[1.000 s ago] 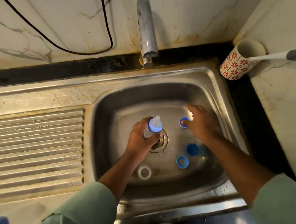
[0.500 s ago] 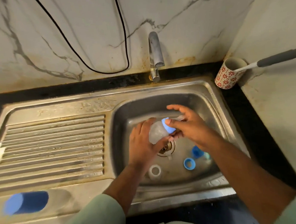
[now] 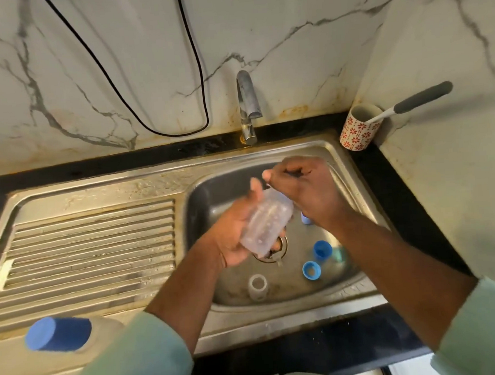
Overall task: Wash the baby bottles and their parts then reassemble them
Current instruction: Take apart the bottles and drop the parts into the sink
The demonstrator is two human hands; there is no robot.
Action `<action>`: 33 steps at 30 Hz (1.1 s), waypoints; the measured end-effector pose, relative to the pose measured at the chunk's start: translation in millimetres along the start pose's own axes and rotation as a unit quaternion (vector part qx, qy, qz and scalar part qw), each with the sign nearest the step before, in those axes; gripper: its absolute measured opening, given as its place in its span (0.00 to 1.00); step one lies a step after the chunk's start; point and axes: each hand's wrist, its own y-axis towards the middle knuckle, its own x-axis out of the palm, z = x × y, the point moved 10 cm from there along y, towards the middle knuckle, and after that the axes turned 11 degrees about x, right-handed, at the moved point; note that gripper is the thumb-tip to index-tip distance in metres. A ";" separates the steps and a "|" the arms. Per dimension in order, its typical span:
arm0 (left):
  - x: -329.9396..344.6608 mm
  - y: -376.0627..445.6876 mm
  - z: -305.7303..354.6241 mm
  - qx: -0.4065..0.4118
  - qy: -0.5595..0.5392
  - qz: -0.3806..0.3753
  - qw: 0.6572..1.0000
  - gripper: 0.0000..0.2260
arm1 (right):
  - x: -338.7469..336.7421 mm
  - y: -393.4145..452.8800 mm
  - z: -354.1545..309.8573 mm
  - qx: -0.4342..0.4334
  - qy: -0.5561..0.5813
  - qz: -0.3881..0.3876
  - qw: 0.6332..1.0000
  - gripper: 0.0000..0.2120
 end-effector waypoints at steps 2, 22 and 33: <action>18.2 -12.2 -12.4 -0.059 -0.177 -0.070 0.980 0.41 | 17.7 0.5 -19.5 -0.006 -0.020 -0.087 0.996 0.03; -26.9 -30.5 -1.5 -0.057 -0.118 -0.110 0.985 0.47 | 52.8 -0.5 -24.1 0.127 -0.246 -0.316 0.907 0.21; -36.9 -5.5 -16.6 -0.033 -0.119 -0.067 0.990 0.33 | -0.6 22.7 -10.2 0.063 -0.186 -0.229 0.953 0.24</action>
